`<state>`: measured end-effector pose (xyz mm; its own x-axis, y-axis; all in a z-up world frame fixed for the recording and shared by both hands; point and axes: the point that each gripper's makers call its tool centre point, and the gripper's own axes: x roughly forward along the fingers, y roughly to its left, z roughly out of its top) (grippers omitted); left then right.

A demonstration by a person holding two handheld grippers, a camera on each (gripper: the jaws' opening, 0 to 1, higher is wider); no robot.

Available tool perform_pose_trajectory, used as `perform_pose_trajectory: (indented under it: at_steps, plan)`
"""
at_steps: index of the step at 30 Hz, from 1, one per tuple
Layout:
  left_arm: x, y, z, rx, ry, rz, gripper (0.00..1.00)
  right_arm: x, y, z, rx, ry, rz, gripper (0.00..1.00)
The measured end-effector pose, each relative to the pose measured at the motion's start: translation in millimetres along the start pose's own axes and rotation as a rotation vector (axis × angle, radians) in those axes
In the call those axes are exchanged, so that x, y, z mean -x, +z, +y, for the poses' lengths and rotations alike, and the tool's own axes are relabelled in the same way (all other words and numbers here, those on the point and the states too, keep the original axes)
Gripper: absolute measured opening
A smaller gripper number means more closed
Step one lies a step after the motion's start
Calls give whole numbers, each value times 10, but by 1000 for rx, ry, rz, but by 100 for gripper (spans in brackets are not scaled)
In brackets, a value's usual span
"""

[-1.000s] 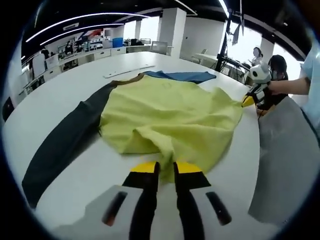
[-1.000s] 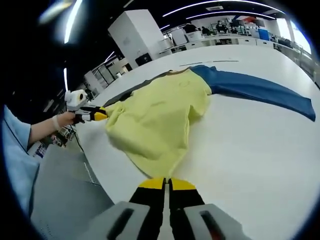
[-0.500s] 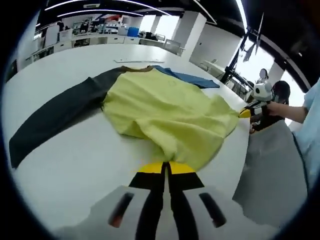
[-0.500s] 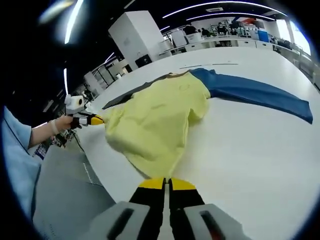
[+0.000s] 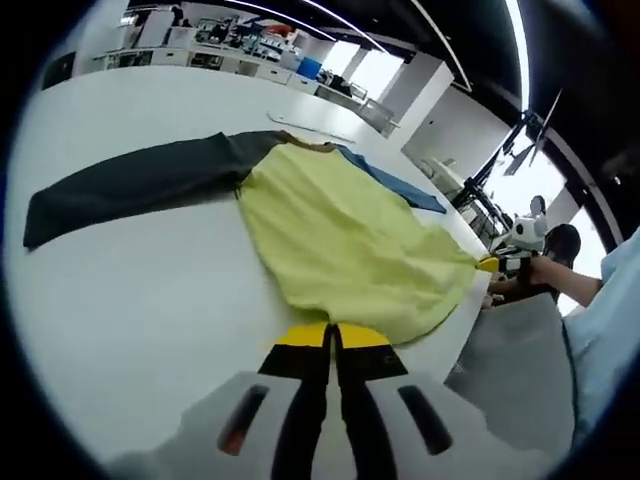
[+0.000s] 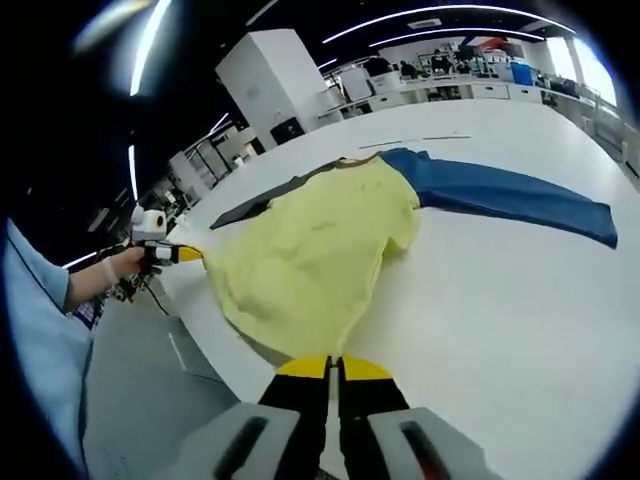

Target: Fold the garment on the visible template until the final outline fits inside the template.

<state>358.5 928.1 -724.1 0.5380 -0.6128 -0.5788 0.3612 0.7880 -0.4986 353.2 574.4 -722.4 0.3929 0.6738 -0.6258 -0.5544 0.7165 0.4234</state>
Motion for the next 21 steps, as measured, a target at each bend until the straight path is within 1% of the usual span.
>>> perform_pose_trajectory:
  at_steps: [3, 6, 10, 12, 15, 17, 19, 20, 21]
  plan:
    - [37, 23, -88, 63, -22, 2, 0, 44, 60, 45, -14, 12, -13, 0]
    - [74, 31, -128, 71, -26, 14, 0, 76, 85, 111, -19, 22, -15, 0]
    - [117, -60, -113, 99, -15, 61, 0, 114, 14, 182, -15, 30, 6, 0]
    - [155, -78, -91, 115, -15, 67, 0, 140, -27, 189, -13, 28, 11, 0]
    - [177, -107, -47, 169, -9, 78, 0, 147, -95, 156, -47, 20, 14, 0]
    - [178, -162, -40, 214, -13, 101, 0, 135, -131, 146, -64, 18, 17, 0]
    - [156, -213, -33, 231, -18, 115, 0, 108, -190, 139, -83, 16, 26, 0]
    - [144, -248, -33, 235, -19, 128, 0, 88, -226, 139, -89, 17, 30, 0]
    - [127, -315, -25, 249, -13, 154, 0, 69, -259, 132, -97, 17, 37, 0]
